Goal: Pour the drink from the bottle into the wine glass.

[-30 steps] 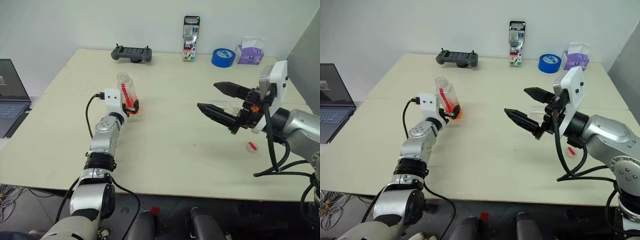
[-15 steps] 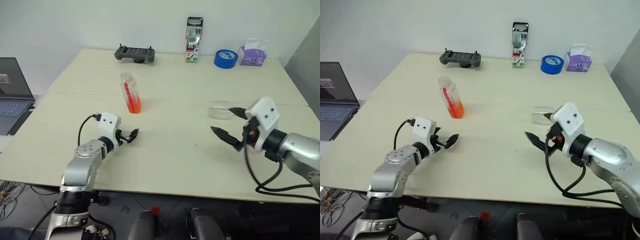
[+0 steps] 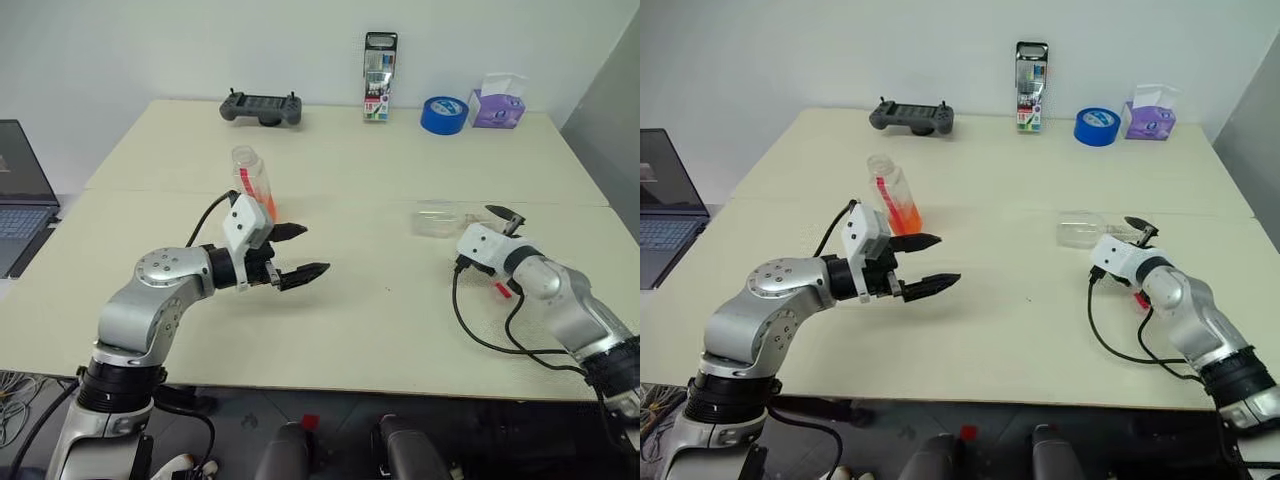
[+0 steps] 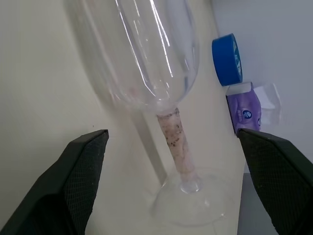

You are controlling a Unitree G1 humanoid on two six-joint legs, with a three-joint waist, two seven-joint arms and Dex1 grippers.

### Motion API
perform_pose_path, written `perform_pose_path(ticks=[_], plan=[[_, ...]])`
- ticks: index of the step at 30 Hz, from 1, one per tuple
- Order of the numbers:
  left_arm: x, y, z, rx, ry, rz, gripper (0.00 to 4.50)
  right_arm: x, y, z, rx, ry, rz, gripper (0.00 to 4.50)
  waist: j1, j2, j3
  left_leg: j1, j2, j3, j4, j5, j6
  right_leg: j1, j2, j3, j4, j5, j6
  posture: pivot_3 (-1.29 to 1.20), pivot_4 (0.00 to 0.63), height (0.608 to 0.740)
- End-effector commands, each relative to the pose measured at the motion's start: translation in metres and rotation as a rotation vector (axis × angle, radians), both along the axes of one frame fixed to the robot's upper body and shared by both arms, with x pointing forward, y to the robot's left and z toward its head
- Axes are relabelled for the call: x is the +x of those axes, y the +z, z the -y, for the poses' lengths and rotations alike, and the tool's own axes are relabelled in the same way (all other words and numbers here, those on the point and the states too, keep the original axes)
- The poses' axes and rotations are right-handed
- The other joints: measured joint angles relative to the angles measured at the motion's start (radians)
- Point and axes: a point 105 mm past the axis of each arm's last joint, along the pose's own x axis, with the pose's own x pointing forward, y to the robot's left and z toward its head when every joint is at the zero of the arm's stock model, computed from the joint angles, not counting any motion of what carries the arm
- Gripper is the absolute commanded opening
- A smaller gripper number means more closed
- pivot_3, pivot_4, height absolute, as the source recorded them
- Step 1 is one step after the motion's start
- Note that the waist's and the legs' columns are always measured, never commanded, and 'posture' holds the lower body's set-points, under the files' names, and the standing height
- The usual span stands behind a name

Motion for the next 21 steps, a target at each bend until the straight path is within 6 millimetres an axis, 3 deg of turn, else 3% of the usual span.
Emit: perform_pose_path(ticks=[1,12,20,21], plan=[[0.003,0.009,0.002,-0.041,0.018,0.043,4.47,0.011,0.001,0.003,-0.070,0.006,0.010,4.50,0.000,0.000,0.000,0.000,0.000,0.000,0.000,0.000,0.000,0.000,0.000,0.000,0.000,0.000,0.000,0.00,0.150,0.740],[-0.002,0.006,0.007,-0.041,-0.005,0.037,4.47,0.051,0.006,0.027,-0.133,-0.112,-0.011,4.50,-0.002,0.000,0.000,0.001,0.000,0.000,0.001,0.000,0.000,0.000,0.000,0.001,0.001,0.000,0.000,0.00,0.150,0.740],[-0.003,0.006,0.009,-0.049,-0.006,0.036,4.47,0.059,0.010,0.040,-0.160,-0.157,-0.036,4.50,-0.001,0.000,0.000,0.000,-0.001,0.000,0.001,0.000,0.000,0.000,-0.001,0.000,0.001,0.000,0.000,0.00,0.150,0.740],[-0.004,0.005,0.009,-0.049,-0.007,0.034,4.49,0.060,0.009,0.038,-0.159,-0.149,-0.041,4.32,-0.001,0.000,0.000,0.000,-0.001,0.000,0.001,0.000,0.000,0.000,-0.001,0.000,0.001,0.000,0.000,0.00,0.150,0.740]])
